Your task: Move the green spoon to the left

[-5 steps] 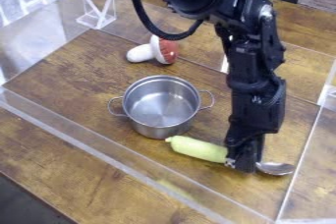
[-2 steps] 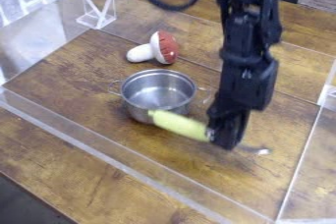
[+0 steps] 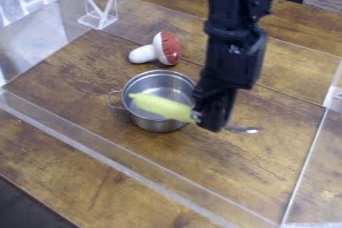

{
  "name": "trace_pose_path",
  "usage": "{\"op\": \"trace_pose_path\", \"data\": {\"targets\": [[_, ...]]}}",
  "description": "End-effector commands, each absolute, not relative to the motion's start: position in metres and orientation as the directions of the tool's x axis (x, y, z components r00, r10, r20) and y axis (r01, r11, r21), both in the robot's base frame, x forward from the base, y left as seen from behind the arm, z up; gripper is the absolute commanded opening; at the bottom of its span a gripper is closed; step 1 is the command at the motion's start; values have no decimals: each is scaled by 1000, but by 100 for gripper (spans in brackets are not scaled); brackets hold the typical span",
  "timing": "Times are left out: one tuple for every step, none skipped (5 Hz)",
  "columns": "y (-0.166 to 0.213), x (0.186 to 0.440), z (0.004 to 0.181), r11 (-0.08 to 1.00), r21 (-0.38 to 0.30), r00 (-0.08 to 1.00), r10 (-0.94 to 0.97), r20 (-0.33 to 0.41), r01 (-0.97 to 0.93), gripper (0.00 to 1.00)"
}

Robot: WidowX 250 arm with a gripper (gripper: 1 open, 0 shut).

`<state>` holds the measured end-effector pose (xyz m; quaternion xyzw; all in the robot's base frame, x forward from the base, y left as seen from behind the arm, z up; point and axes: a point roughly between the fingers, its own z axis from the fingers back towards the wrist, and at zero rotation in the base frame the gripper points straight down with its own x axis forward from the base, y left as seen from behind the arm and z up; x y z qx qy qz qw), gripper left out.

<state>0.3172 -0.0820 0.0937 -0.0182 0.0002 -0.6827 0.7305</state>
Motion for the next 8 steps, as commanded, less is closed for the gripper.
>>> {"op": "trace_pose_path", "data": {"targets": [[-56, 310, 126, 156, 60, 153, -987, 50, 986, 0], [-46, 306, 146, 220, 83, 217, -975, 38, 972, 0], [-27, 302, 159, 288, 127, 288, -957, 19, 949, 0], [14, 299, 154, 395, 153, 399, -917, 5, 906, 0], [54, 281, 142, 491, 150, 495, -869, 14, 858, 0], [86, 282, 132, 606, 157, 610, -792, 23, 780, 0], [93, 283, 113, 661, 146, 664, -747, 36, 736, 0], [90, 285, 92, 689, 128, 689, -723, 47, 713, 0]]}}
